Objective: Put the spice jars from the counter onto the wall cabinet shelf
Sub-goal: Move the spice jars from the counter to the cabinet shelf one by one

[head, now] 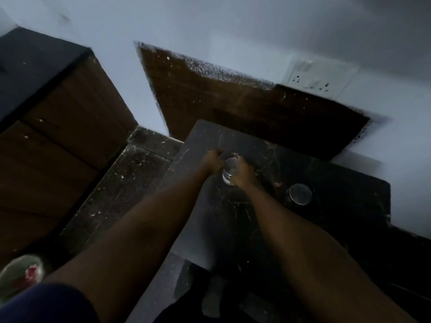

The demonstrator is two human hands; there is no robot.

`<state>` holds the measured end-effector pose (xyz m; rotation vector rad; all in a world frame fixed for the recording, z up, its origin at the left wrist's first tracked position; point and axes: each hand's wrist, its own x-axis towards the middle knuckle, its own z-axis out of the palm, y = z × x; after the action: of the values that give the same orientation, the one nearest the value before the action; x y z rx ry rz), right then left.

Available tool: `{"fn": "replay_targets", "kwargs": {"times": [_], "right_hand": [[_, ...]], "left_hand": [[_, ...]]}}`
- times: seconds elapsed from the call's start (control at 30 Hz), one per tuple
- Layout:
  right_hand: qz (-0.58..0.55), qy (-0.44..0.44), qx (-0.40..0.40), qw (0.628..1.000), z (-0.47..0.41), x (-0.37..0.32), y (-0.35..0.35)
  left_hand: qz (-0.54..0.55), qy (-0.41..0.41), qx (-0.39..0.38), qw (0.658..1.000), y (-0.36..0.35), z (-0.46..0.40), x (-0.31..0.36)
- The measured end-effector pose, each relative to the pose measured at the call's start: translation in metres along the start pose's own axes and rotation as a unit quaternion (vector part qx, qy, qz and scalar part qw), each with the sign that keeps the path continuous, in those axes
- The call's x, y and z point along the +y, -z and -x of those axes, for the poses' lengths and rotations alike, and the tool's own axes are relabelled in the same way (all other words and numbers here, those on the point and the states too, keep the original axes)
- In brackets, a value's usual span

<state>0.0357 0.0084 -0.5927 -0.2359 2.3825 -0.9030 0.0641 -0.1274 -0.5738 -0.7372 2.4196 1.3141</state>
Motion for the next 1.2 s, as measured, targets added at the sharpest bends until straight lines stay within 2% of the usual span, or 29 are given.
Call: {"fn": "replay_targets", "kwargs": {"times": [0.1,0.3,0.4,0.5,0.6,0.8,0.9,1.1,1.2], "right_hand": [[-0.009,0.003,-0.022,1.000,-0.006,0.011,-0.008],[-0.090,-0.065,0.034,0.993,-0.022,0.023,-0.011],[-0.222,-0.141,0.072,0.962,-0.027,0.026,-0.008],[-0.328,-0.141,0.074,0.931,-0.029,0.032,-0.003],[-0.383,-0.146,0.061,0.910,-0.024,0.034,0.003],[-0.433,-0.097,0.057,0.894,-0.018,0.019,0.015],[-0.416,-0.054,0.060,0.906,-0.012,0.008,0.019],[-0.347,0.052,0.102,0.931,0.004,-0.040,0.056],[-0.326,0.118,0.136,0.928,0.015,-0.073,0.093]], "left_hand": [[0.033,0.026,-0.048,0.998,-0.008,-0.004,-0.015],[0.105,0.037,-0.044,0.993,-0.022,-0.006,-0.032],[0.141,0.032,-0.049,0.988,-0.019,-0.006,-0.035],[0.202,0.016,-0.066,0.977,-0.018,-0.006,-0.035],[0.260,0.020,-0.057,0.964,-0.020,-0.004,-0.034],[0.322,0.041,-0.019,0.946,-0.021,0.002,-0.028],[0.345,0.025,0.002,0.938,-0.015,0.009,-0.024],[0.387,-0.090,0.080,0.914,0.012,0.030,0.008],[0.415,-0.158,0.080,0.893,0.041,0.040,0.050]]}}
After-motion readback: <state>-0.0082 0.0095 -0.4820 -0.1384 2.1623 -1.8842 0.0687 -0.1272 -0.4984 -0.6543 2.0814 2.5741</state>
